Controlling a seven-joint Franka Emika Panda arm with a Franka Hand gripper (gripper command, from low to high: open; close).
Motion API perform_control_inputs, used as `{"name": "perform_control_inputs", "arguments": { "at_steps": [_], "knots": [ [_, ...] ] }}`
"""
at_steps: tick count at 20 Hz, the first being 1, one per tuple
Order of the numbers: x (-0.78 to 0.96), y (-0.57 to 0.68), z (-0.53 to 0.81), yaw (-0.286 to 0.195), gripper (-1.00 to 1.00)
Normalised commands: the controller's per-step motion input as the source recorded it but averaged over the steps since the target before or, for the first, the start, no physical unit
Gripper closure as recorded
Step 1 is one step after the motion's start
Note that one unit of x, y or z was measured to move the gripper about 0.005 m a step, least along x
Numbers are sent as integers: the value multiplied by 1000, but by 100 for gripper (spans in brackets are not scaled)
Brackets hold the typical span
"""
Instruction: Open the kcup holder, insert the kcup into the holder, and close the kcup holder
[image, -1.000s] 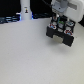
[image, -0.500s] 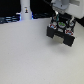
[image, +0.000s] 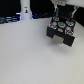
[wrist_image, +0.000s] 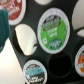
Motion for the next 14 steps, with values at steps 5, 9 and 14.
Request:
{"name": "perform_control_inputs", "arguments": {
  "at_steps": [5,9,14],
  "knots": [
    [610,-413,312,41,-100],
    [642,-409,193,27,-100],
    [616,-367,90,39,-100]
  ]
}}
